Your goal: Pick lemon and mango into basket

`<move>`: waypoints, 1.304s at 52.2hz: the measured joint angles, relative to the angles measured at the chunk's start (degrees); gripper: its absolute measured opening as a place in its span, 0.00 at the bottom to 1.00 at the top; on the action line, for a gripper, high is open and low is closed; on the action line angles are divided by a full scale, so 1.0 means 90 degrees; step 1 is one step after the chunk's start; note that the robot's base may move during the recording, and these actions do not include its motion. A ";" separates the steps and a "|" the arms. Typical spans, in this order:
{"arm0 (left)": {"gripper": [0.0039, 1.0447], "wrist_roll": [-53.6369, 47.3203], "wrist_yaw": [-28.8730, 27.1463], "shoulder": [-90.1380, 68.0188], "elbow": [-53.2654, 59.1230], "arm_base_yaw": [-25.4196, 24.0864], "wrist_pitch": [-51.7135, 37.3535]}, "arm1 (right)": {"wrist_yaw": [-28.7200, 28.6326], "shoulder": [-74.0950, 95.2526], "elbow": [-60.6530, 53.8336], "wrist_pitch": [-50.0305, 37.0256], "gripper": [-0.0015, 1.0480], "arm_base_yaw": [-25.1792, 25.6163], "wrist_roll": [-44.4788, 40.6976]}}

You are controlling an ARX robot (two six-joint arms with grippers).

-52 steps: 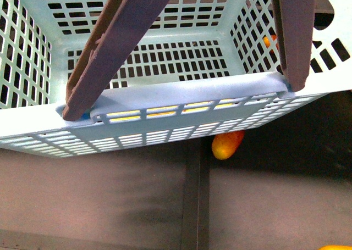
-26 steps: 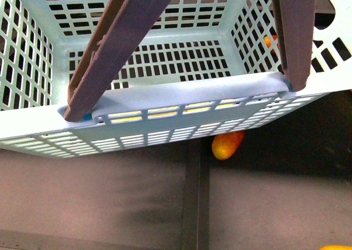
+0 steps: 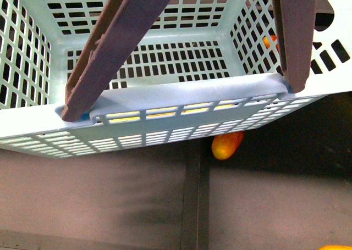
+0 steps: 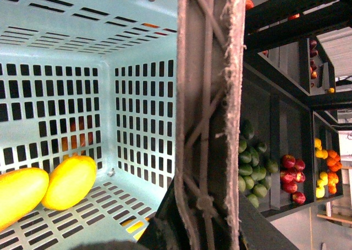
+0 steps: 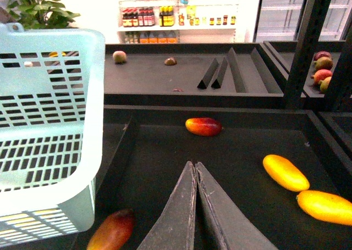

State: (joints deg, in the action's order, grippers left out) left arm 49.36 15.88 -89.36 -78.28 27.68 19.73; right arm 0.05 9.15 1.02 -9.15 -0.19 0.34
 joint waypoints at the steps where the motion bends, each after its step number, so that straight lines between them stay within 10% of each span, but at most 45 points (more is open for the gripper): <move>1: 0.05 0.0000 0.0002 0.0000 0.0000 0.0000 0.0000 | 0.0000 -0.0245 0.0000 0.0374 0.02 0.0000 -0.0002; 20: 0.05 0.0015 -0.0005 0.0000 0.0000 0.0000 0.0000 | -0.0002 -0.0971 0.0000 0.1008 0.03 0.0000 -0.0012; 54: 0.05 0.0002 -0.0010 0.0000 0.0000 0.0000 0.0000 | -0.0005 -0.0979 0.0000 0.1008 0.93 0.0000 -0.0010; 68: 0.05 0.1304 -0.2710 0.0163 0.1025 -0.0049 -0.1899 | 0.0000 -0.0981 0.0000 0.1008 0.92 0.0000 -0.0010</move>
State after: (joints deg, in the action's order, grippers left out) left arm 61.10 -8.51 -87.90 -69.06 27.24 2.63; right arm 0.05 0.32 1.02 -0.08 -0.19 0.25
